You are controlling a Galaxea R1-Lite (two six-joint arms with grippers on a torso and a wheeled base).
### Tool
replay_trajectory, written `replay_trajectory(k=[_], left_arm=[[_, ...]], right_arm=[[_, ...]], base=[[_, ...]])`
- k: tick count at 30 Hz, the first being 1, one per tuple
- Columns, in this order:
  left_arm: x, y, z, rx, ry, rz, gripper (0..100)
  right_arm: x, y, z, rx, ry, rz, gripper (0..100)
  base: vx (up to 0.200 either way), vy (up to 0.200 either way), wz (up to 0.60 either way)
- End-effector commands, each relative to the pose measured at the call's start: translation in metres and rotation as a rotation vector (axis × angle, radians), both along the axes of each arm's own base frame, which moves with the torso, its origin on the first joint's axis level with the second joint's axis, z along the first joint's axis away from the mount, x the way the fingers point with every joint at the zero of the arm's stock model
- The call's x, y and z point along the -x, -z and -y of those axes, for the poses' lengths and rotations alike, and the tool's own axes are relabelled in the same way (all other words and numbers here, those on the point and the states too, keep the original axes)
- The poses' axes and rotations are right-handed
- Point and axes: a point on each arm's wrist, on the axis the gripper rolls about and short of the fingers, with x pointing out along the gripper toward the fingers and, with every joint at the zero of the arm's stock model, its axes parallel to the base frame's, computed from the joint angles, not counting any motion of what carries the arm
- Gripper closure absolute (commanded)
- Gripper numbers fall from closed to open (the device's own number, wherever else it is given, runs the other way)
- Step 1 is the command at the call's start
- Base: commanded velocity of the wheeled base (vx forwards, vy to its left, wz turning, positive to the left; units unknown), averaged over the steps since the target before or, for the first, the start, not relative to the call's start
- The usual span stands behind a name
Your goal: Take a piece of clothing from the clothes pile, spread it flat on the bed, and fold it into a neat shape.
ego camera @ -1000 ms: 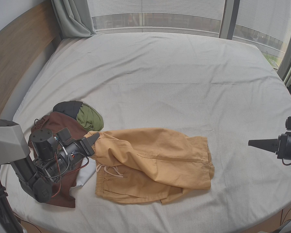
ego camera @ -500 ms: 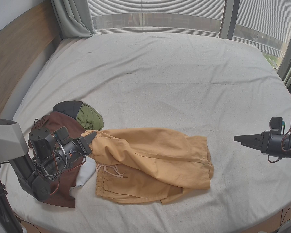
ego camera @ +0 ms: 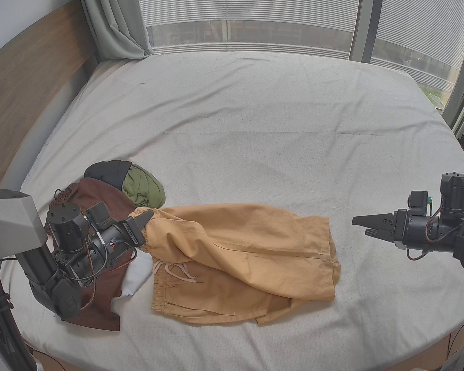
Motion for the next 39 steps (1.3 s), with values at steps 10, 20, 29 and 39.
replay_trajectory(k=[10,20,29,39], left_arm=[[0.0,0.004,0.0,-0.003,0.001,-0.015,100],[-0.001,0.003,0.001,-0.002,0.001,-0.01,100],[-0.001,0.004,0.001,-0.002,0.001,-0.012,100],[-0.001,0.004,0.001,-0.003,-0.001,-0.012,100]], right_arm=[[-0.023,0.041,-0.007,0.004,-0.016,-0.089,0],[-0.037,0.067,-0.012,0.007,-0.023,-0.12,0],[-0.052,0.095,-0.013,-0.015,-0.006,-0.122,0],[-0.06,0.113,-0.015,-0.017,-0.005,-0.135,0]], base=[[0.0,0.0,0.0],[0.0,0.0,0.0],[0.0,0.0,0.0],[0.0,0.0,0.0]])
